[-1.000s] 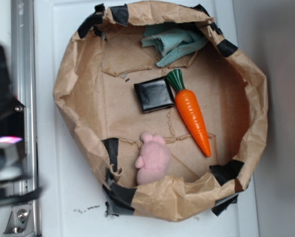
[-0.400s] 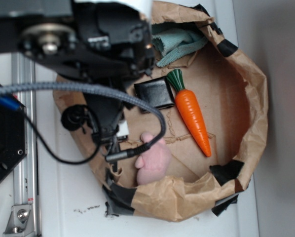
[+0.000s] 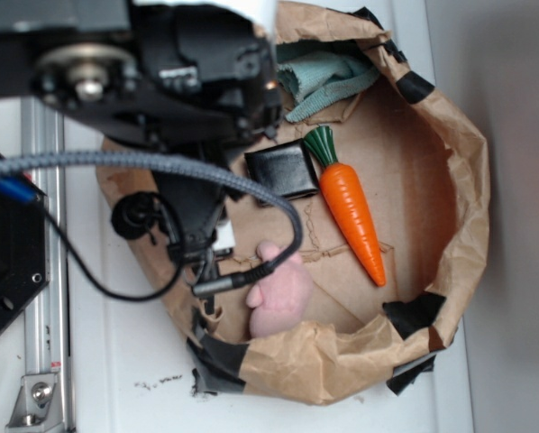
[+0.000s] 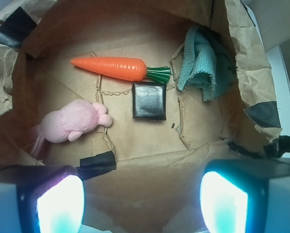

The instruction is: Grab the black box.

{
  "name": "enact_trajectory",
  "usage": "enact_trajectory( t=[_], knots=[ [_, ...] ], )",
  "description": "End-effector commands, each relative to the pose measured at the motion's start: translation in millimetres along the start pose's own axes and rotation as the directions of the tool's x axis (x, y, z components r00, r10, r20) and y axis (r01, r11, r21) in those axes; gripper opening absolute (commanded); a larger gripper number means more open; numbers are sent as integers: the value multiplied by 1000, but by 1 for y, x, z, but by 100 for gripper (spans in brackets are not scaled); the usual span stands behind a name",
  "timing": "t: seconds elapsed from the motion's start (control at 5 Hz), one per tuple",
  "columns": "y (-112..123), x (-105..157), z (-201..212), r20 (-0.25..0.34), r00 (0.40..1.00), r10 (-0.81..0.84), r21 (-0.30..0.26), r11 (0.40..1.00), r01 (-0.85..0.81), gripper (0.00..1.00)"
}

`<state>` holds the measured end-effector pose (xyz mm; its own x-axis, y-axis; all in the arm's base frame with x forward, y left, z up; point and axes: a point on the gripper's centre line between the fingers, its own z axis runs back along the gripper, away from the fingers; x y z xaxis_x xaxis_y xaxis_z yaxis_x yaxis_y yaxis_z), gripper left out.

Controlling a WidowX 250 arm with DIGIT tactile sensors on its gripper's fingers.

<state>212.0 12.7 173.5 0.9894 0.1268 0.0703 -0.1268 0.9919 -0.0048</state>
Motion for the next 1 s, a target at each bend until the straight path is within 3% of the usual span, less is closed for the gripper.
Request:
enact_trajectory(
  t=[0.0, 0.2, 0.4, 0.8],
  knots=[
    [5, 50, -41, 167, 982, 83, 9, 996, -86, 100],
    [12, 49, -72, 138, 986, 93, -42, 995, -88, 100],
    [19, 38, -93, 113, 990, 81, -15, 997, -80, 100],
    [19, 38, -93, 113, 990, 81, -15, 997, -80, 100]
  ],
)
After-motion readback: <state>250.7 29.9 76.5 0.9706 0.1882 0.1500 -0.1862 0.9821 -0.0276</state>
